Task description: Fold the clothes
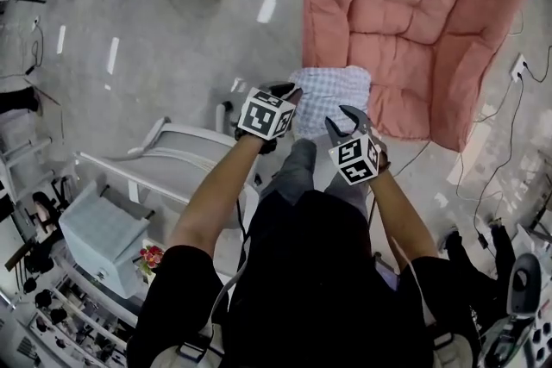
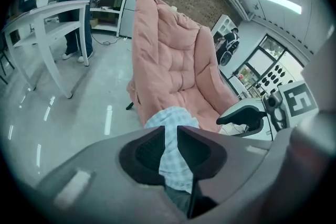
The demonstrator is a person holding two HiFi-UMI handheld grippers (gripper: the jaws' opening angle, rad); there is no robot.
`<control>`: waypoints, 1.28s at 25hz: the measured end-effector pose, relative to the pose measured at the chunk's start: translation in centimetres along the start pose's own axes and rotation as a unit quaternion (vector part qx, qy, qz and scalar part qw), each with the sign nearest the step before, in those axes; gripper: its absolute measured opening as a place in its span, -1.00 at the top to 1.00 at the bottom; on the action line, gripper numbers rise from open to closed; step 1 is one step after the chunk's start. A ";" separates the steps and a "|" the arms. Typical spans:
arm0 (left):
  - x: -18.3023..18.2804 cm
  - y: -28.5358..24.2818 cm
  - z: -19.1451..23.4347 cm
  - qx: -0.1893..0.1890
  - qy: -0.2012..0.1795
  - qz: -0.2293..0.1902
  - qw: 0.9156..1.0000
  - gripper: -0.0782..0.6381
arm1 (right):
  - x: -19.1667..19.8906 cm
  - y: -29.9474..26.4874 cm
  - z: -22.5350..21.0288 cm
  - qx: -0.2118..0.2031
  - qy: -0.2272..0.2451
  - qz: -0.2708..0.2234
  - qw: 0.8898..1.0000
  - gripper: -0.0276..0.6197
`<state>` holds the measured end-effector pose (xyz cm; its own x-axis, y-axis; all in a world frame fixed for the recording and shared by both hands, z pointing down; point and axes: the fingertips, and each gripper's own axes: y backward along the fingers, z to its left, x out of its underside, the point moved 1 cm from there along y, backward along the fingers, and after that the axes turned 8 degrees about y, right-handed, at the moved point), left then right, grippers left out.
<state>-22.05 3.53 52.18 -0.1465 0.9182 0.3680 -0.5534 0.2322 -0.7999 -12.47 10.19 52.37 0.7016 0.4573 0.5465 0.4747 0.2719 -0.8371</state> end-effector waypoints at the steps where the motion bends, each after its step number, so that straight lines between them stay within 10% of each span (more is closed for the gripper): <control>1: 0.0 -0.6 -1.1 0.000 0.008 -0.003 1.000 0.56 | 1.1 0.4 -0.7 0.000 -0.005 0.003 1.000 0.39; 18: 4.1 -10.5 -14.7 -0.091 0.152 -0.081 0.981 0.56 | 11.2 6.6 -13.4 -0.081 0.156 0.019 0.984 0.42; 32: 12.9 -11.2 -16.1 -0.148 0.340 -0.169 0.913 0.51 | 11.2 2.7 -12.4 -0.143 0.224 0.026 0.964 0.42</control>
<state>-4.51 17.91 58.23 0.5905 0.7417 0.3181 -0.2128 0.5234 -0.8251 3.28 5.50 56.53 0.8567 0.0354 0.5145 0.5152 -0.0143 -0.8569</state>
